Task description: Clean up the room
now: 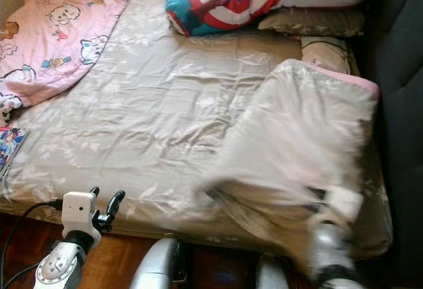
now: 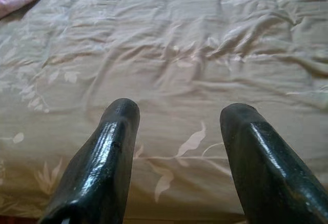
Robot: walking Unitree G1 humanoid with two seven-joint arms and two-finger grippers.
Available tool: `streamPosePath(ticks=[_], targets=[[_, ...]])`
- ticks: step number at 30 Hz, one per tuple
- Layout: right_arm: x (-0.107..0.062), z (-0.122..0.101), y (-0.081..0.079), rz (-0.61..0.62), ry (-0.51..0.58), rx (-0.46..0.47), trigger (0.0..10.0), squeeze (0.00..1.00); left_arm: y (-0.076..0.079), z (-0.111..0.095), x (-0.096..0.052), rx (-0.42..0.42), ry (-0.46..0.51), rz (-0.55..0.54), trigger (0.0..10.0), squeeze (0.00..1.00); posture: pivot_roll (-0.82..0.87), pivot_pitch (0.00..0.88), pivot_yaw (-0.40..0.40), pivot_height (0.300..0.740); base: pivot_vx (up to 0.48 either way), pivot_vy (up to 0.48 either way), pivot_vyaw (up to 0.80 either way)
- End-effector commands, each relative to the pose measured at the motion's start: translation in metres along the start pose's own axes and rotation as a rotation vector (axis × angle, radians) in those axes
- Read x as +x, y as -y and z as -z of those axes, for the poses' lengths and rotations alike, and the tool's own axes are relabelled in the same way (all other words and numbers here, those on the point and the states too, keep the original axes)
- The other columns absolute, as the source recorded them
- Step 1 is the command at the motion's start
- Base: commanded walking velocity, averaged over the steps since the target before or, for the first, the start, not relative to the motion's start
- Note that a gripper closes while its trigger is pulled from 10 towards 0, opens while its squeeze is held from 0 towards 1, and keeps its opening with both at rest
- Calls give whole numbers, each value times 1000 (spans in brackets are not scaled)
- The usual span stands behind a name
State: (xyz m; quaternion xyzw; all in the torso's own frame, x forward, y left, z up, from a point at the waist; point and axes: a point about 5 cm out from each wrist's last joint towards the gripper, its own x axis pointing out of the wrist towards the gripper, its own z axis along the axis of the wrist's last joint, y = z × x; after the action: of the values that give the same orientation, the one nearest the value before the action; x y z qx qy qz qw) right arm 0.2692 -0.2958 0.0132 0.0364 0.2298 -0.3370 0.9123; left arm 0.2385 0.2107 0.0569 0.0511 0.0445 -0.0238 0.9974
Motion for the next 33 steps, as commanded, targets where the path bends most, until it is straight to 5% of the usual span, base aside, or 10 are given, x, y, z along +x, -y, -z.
streamPosePath(ticks=[1,7,9,10,14,15,17,19,20,33], targets=[[10,-36,49,203,139,51,0,0,-3,8,-5,4,-26,-15,10000,0,85,217,48,663,0,0,0],[15,-65,89,338,187,27,0,0,-6,11,-7,10,-31,-19,10000,0,80,222,55,663,0,0,0],[15,-61,86,334,167,14,2118,0,-6,11,-8,11,-32,-16,10000,0,80,223,57,663,0,0,0],[15,-59,84,332,161,8,10000,0,-6,11,-8,12,-32,-15,10000,0,83,223,61,663,0,0,0],[14,-56,81,331,161,7,10000,0,-7,11,-8,15,-31,-12,10000,0,86,223,67,663,0,0,0],[14,-56,80,328,164,15,10000,114,-7,11,-8,16,-30,-11,10000,0,86,223,67,663,0,0,0],[14,-66,72,273,244,-41,10000,988,-7,11,-8,18,-30,-7,10000,0,87,221,70,663,0,0,0],[13,-70,68,244,281,-85,10000,988,-7,11,-7,18,-30,-6,10000,0,87,220,70,663,0,0,0],[13,-72,64,218,299,-95,10000,55,-7,11,-7,18,-29,-6,10000,0,86,220,70,663,0,0,0],[-17,-20,-44,-394,276,-190,10000,0,3,23,-2,-53,-62,-23,10000,0,81,198,47,676,0,0,0]])
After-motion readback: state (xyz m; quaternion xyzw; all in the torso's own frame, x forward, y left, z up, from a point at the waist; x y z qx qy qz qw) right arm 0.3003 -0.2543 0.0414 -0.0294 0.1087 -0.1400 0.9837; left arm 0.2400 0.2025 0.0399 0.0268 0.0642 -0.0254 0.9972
